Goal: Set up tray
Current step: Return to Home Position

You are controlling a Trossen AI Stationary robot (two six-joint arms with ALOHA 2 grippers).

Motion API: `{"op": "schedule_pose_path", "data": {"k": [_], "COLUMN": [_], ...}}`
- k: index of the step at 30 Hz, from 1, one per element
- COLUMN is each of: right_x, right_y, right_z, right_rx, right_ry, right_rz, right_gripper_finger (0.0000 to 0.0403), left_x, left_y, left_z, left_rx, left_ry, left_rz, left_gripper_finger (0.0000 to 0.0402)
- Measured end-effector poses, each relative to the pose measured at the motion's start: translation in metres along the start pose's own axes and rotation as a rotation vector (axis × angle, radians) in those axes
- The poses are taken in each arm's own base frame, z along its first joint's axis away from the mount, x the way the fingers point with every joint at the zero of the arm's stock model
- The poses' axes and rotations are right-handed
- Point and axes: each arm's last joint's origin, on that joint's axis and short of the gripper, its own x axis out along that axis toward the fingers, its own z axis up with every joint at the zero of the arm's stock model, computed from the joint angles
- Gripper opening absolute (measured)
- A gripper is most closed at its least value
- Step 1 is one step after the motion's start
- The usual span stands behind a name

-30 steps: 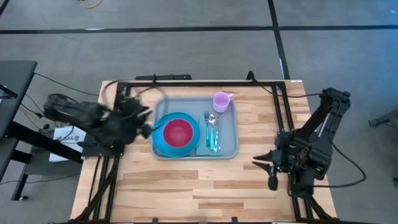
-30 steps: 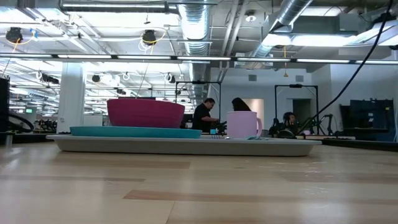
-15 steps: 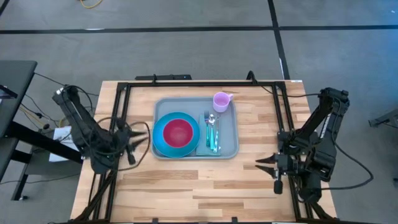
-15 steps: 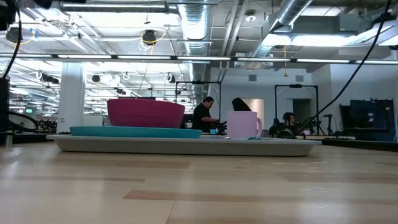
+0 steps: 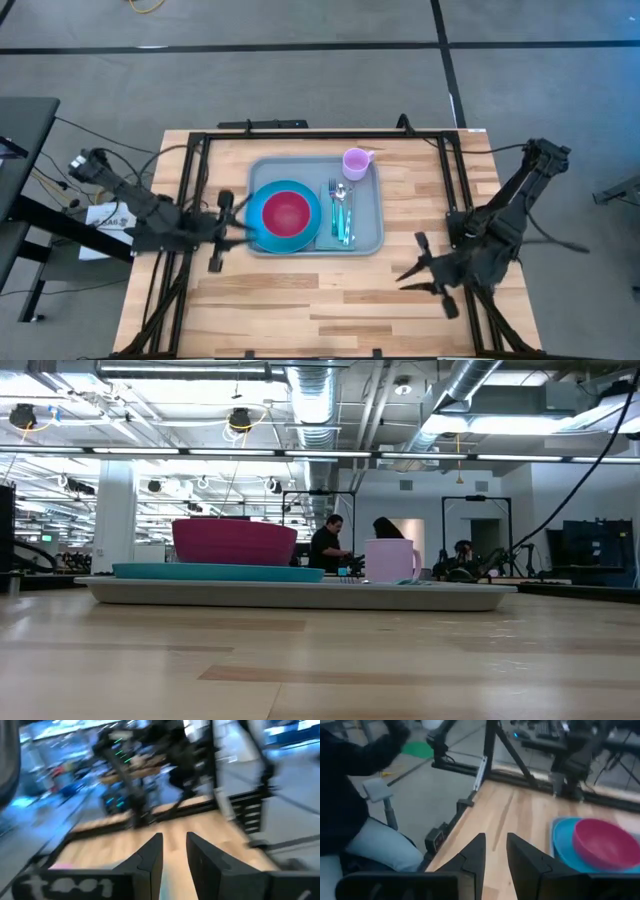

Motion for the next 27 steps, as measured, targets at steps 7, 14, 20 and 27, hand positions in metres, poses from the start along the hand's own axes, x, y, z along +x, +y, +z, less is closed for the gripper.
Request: {"op": "schedule_pose_path", "data": {"k": [7, 14, 20, 27], "right_x": [-0.046, -0.068, -0.076, -0.073], "right_y": [-0.034, -0.055, -0.065, -0.066], "right_z": [-0.027, -0.096, -0.133, -0.152], "right_rx": [0.033, 0.113, 0.144, 0.103], "right_ry": [-0.103, -0.360, -0.502, -0.457], "right_rz": [-0.035, 0.019, 0.023, -0.006], "right_gripper_finger": [0.0072, 0.0072, 0.0072, 0.0072], "left_x": [-0.015, -0.029, -0.040, -0.051], "left_y": [0.031, 0.034, 0.034, 0.036], "left_z": [-0.015, -0.034, -0.061, -0.082], "left_rx": [-0.117, -0.143, -0.120, -0.105], "left_ry": [0.143, -0.037, -0.191, -0.201], "left_rz": [0.154, 0.132, 0.160, 0.180], "left_gripper_finger": [0.0077, 0.0077, 0.0077, 0.0077]}}
